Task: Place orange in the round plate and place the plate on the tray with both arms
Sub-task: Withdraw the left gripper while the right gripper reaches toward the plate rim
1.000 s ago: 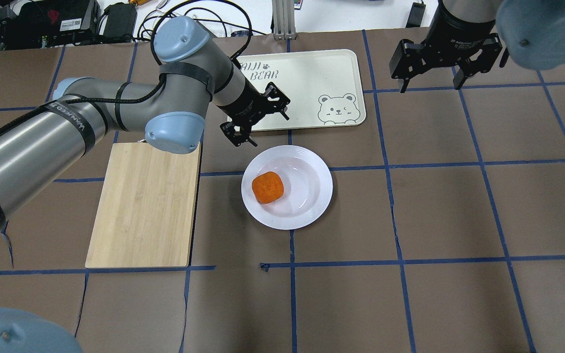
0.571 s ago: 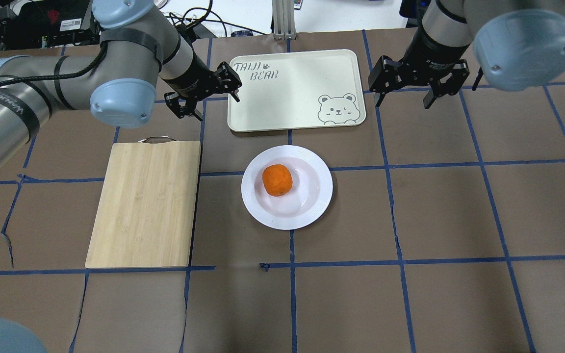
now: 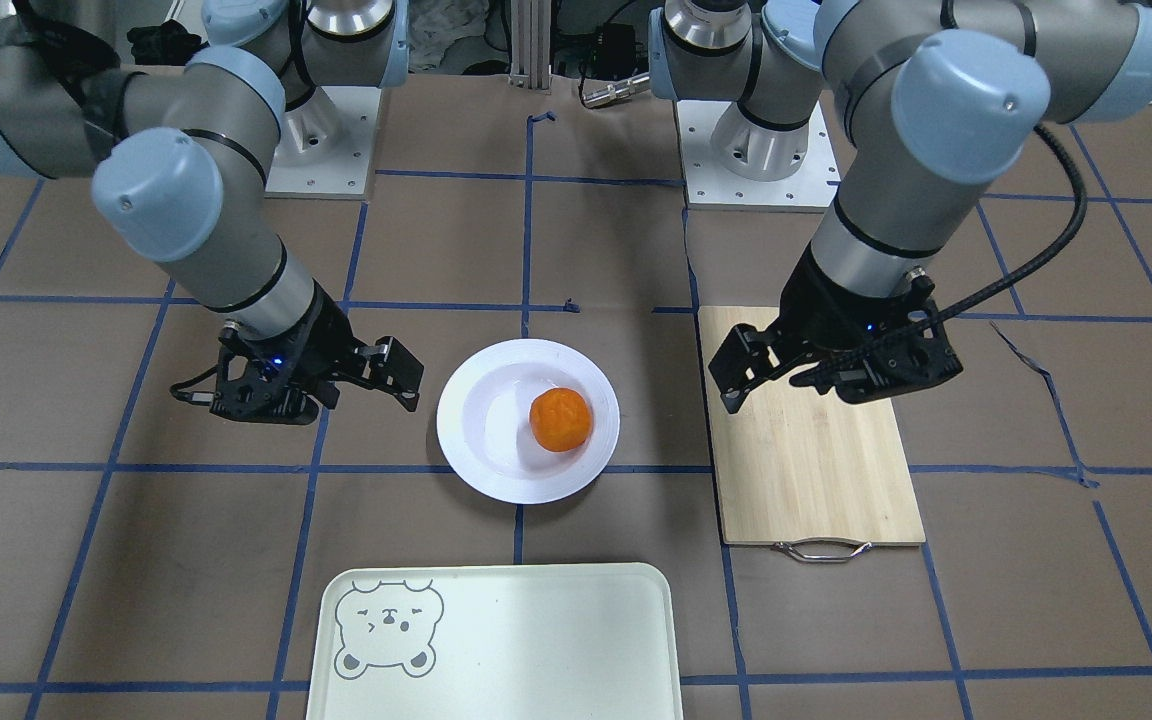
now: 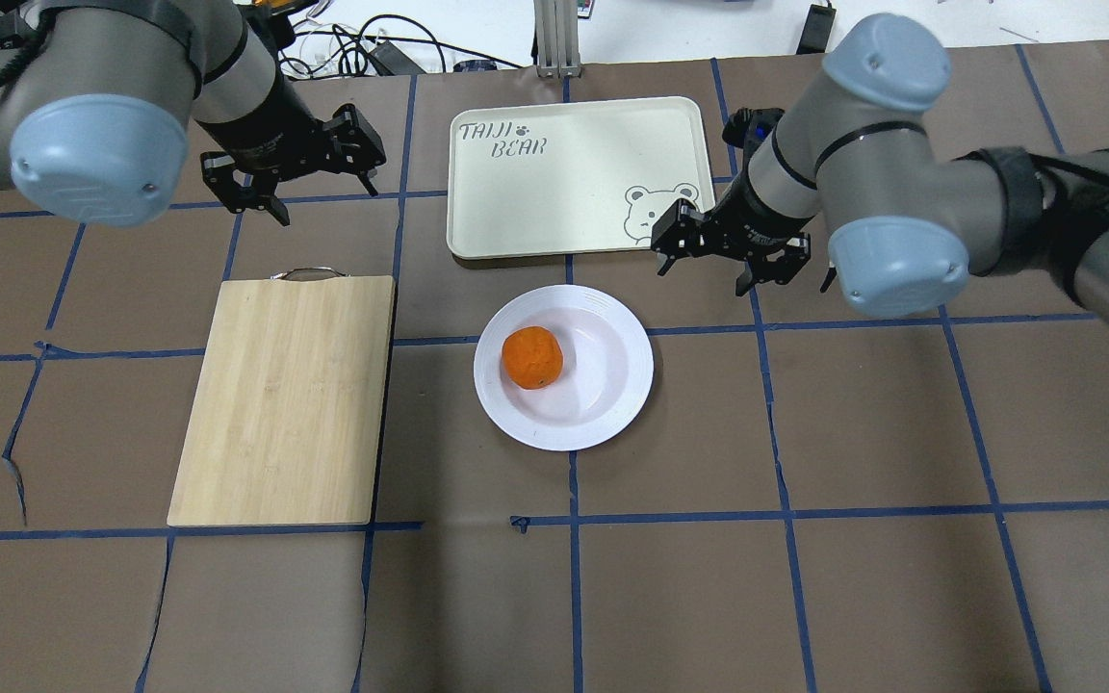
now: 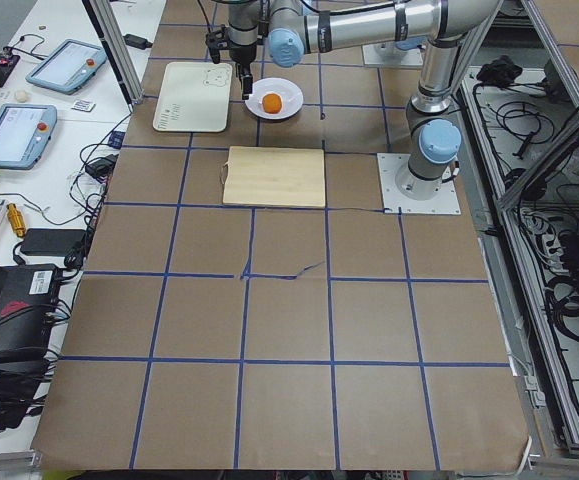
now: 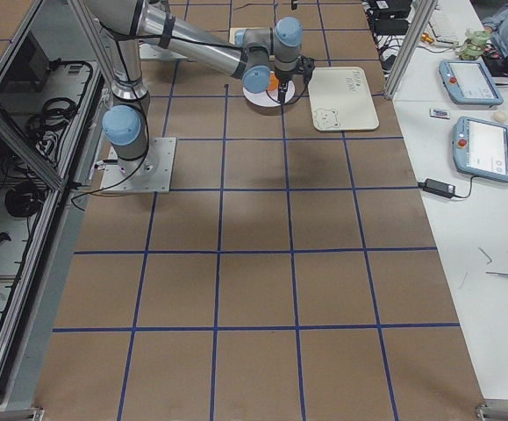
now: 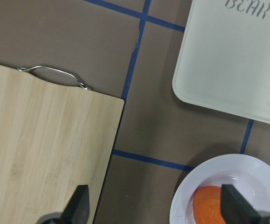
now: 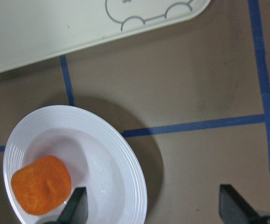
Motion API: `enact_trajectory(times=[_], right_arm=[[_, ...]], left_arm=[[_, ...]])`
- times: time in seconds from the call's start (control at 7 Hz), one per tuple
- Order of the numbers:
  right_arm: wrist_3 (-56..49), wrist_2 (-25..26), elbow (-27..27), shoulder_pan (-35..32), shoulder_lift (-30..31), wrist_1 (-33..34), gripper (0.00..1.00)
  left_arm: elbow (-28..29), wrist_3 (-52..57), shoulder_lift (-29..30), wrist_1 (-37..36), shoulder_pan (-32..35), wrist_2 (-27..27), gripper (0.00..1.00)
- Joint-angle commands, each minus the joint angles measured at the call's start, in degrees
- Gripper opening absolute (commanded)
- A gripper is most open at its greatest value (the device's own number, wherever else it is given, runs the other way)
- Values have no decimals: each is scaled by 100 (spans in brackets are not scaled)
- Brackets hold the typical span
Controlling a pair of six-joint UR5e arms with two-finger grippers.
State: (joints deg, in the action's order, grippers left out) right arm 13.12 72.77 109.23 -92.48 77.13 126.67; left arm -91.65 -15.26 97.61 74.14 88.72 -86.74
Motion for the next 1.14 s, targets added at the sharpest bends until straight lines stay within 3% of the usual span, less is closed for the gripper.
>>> enact_trajectory(times=[0.0, 0.29, 0.57, 0.86, 1.0], right_arm=[[809, -87, 572, -382, -512, 1313, 100], [903, -88, 573, -534, -847, 1711, 100], [921, -454, 608, -552, -997, 1711, 100], [921, -492, 669, -552, -1016, 1720, 100], [903, -492, 704, -578, -1024, 1694, 94]], left_arm=[[-54, 127, -329, 579, -249, -201, 100], [-10, 813, -671, 1241, -233, -404, 100], [-54, 788, -760, 1322, -206, -396, 100], [-54, 814, -787, 1296, -224, -334, 100], [-54, 814, -822, 1305, -232, -343, 100]])
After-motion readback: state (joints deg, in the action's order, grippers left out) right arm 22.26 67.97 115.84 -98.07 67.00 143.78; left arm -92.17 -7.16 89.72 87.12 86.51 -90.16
